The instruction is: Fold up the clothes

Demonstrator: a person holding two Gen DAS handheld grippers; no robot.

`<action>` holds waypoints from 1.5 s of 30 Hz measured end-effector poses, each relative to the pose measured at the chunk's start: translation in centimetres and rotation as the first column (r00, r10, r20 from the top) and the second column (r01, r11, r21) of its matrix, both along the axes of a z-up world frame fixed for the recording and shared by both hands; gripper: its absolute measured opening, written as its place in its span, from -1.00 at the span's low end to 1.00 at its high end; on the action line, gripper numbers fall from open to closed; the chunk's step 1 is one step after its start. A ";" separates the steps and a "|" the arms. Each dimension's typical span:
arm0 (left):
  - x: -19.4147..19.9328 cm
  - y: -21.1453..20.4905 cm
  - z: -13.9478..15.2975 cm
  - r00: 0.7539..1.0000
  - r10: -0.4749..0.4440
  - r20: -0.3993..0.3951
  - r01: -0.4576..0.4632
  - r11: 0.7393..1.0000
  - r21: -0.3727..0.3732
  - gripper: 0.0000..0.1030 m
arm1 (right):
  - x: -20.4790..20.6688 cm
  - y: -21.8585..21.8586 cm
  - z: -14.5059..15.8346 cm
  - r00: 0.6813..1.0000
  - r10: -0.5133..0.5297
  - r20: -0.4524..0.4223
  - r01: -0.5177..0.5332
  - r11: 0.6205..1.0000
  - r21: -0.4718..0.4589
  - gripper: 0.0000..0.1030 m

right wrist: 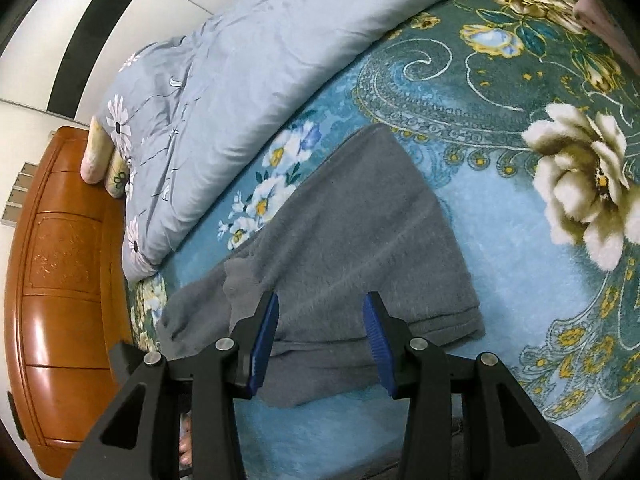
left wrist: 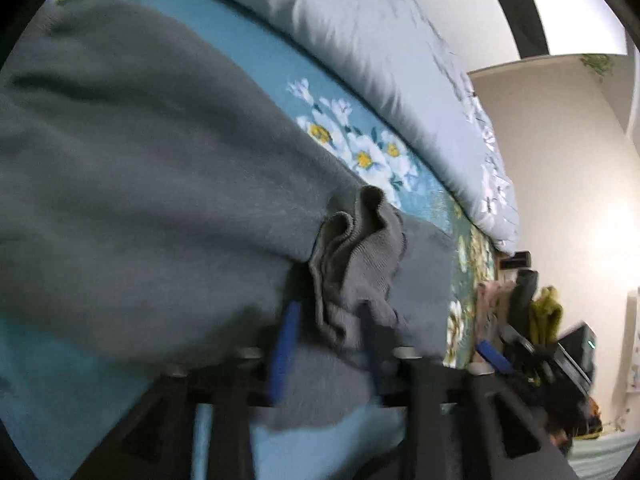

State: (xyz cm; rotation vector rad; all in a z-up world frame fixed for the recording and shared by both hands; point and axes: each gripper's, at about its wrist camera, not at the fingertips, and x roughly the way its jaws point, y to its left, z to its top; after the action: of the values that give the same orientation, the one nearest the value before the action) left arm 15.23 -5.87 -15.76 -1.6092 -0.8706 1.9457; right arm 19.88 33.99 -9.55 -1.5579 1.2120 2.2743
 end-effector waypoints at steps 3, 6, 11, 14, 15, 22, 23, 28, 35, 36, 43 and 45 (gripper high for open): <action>1.3 -5.6 2.6 0.993 0.082 -0.084 -0.083 0.996 -0.010 0.19 | 0.0 -0.1 0.0 1.000 0.004 0.005 -0.004 1.000 0.005 -0.12; 2.7 -12.3 3.2 0.946 0.292 -0.143 -0.306 0.948 -0.084 0.37 | 0.1 -0.3 0.3 1.000 0.007 -0.002 -0.007 1.000 0.005 -0.12; 3.4 -19.2 -0.1 0.862 0.495 -0.110 -0.505 0.857 -0.103 0.46 | -0.1 -1.1 0.7 1.000 0.024 -0.003 -0.024 0.999 0.029 -0.12; 2.3 -19.9 -2.7 0.850 0.523 -0.060 -0.525 0.850 -0.035 0.47 | -0.2 -1.5 0.9 0.999 0.037 0.004 -0.037 0.998 0.055 -0.12; 1.8 -19.6 -3.2 0.847 0.529 -0.052 -0.531 0.847 -0.032 0.47 | -0.1 -1.5 1.0 0.999 0.039 0.004 -0.039 0.997 0.063 -0.12; -1.1 -18.2 -4.7 0.839 0.541 -0.053 -0.543 0.838 -0.046 -0.35 | 0.4 -1.0 1.0 1.000 0.008 -0.014 -0.007 0.999 0.041 -0.12; -1.5 -17.9 -4.7 0.842 0.538 -0.042 -0.540 0.838 -0.076 -0.57 | 0.4 -1.0 1.0 1.000 0.008 -0.016 -0.007 0.999 0.039 -0.12; -1.8 -15.7 1.0 0.879 0.447 -0.167 -0.470 0.872 -0.138 -0.65 | 0.7 -0.8 1.3 0.999 0.006 -0.040 -0.005 1.000 0.022 -0.12; -3.0 -3.3 15.6 0.865 0.075 -0.497 -0.155 0.980 -0.121 -0.65 | 2.3 0.4 2.3 0.990 -0.039 -0.133 0.032 0.998 -0.052 -0.12; -3.1 -0.7 16.6 0.857 0.024 -0.515 -0.101 0.987 -0.123 -0.65 | 2.6 0.7 2.7 0.987 -0.050 -0.151 0.041 0.997 -0.062 -0.12; -2.9 16.8 14.0 0.863 -0.258 -0.434 0.216 0.966 -0.144 -0.65 | 5.3 4.1 3.9 0.970 -0.143 -0.196 0.128 0.988 -0.086 -0.12; -3.2 20.8 11.0 0.868 -0.324 -0.377 0.276 0.945 -0.177 -0.65 | 6.0 5.2 3.6 0.968 -0.174 -0.180 0.158 0.982 -0.098 -0.12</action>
State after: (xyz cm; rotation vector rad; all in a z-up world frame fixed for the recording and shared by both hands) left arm 12.02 14.98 -4.76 -1.2421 -0.3225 2.0202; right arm 25.86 39.17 -5.92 -1.2336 1.4422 2.3298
